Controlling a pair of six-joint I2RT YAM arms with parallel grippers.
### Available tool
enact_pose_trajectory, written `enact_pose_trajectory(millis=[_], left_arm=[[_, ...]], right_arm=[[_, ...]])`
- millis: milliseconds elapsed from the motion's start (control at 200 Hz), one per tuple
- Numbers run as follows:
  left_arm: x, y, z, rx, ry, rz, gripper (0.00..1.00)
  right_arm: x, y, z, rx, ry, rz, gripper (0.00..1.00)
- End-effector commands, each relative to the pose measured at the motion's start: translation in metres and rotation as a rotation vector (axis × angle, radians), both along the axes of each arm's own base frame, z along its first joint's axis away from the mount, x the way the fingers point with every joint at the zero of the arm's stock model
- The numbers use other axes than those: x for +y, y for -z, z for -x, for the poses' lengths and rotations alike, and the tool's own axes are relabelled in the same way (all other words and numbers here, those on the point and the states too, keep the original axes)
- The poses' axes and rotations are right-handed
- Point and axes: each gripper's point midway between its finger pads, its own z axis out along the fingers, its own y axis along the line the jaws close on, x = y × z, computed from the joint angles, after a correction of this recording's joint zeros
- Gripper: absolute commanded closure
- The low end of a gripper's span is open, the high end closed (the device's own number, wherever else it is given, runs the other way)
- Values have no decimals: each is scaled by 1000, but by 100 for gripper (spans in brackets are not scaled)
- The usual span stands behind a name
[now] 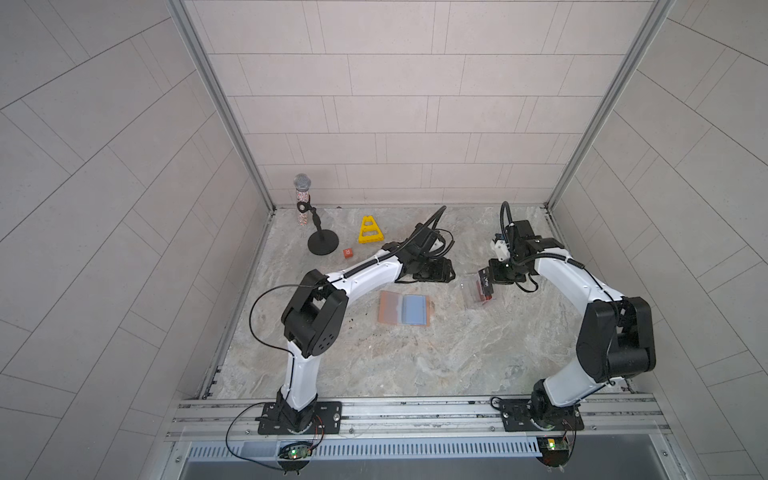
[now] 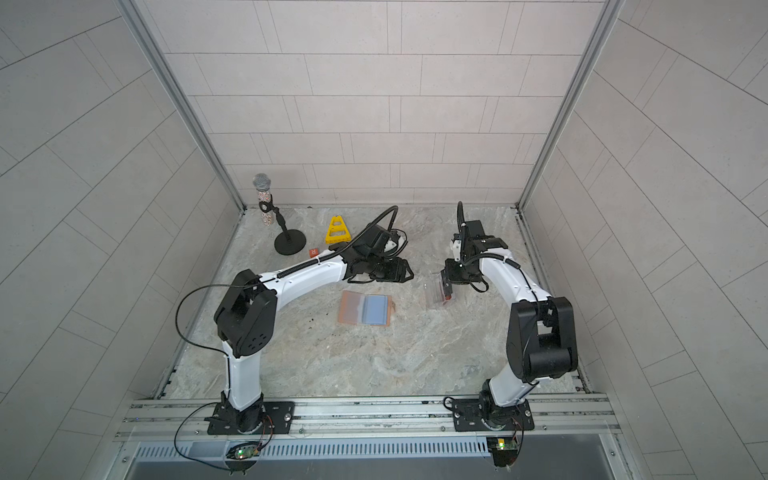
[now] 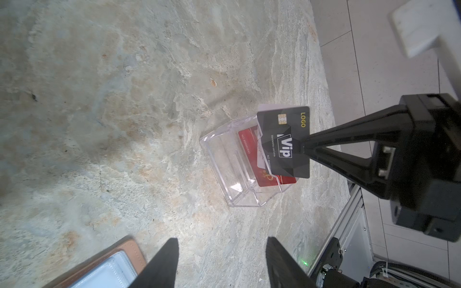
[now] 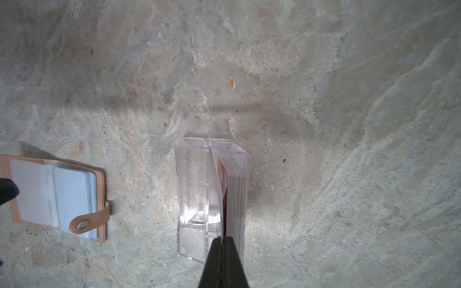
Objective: Put the credit cards into the card holder
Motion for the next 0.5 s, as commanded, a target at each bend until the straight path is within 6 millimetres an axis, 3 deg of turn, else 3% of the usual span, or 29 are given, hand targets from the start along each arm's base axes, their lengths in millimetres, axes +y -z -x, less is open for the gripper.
enact_pose_trajectory(millis=[0,260,495], left_arm=[[-4,-3,-1,-8,14,7,39],[-3,-2,-1,-7,13,4,39],[-2,-3,-1,-7,11,3,39]], right_arm=[[-6,-1,5,32,-18,59,100],[-9,-14,11,7,-4,69,100],[-4,-2,15,54,-20,58,100]])
